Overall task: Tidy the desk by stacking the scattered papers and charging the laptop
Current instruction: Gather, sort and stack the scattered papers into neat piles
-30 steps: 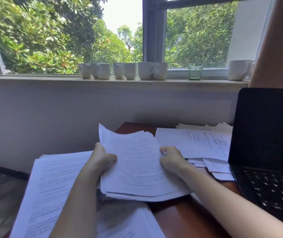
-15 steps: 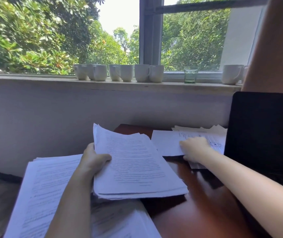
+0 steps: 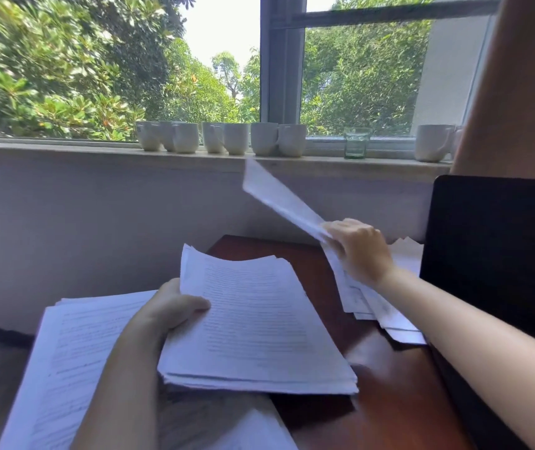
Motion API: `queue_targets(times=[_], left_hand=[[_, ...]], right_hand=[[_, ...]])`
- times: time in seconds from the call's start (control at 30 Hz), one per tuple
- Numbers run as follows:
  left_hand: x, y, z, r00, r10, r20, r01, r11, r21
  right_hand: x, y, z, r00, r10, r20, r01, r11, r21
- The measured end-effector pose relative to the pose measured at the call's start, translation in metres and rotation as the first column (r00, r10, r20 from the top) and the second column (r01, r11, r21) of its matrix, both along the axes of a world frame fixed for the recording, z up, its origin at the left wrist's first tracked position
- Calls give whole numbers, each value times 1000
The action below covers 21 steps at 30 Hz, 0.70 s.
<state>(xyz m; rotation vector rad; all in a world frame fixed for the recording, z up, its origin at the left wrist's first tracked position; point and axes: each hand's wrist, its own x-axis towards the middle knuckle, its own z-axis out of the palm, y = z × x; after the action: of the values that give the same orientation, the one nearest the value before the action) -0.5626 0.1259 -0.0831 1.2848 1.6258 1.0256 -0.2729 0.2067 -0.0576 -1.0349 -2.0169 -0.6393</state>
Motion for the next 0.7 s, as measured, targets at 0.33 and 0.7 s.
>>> queue_targets(times=[0.33,0.7], left_hand=[[-6,2,-10,920,102,379,-31,981,-191],[-2,-2,-2,999,-35,4,35,997,-65]], right_hand=[[6,-28,-61,701,425,572,-412,897,-161],[12,-46,-51,912,-297,-282,-21,653,-757]])
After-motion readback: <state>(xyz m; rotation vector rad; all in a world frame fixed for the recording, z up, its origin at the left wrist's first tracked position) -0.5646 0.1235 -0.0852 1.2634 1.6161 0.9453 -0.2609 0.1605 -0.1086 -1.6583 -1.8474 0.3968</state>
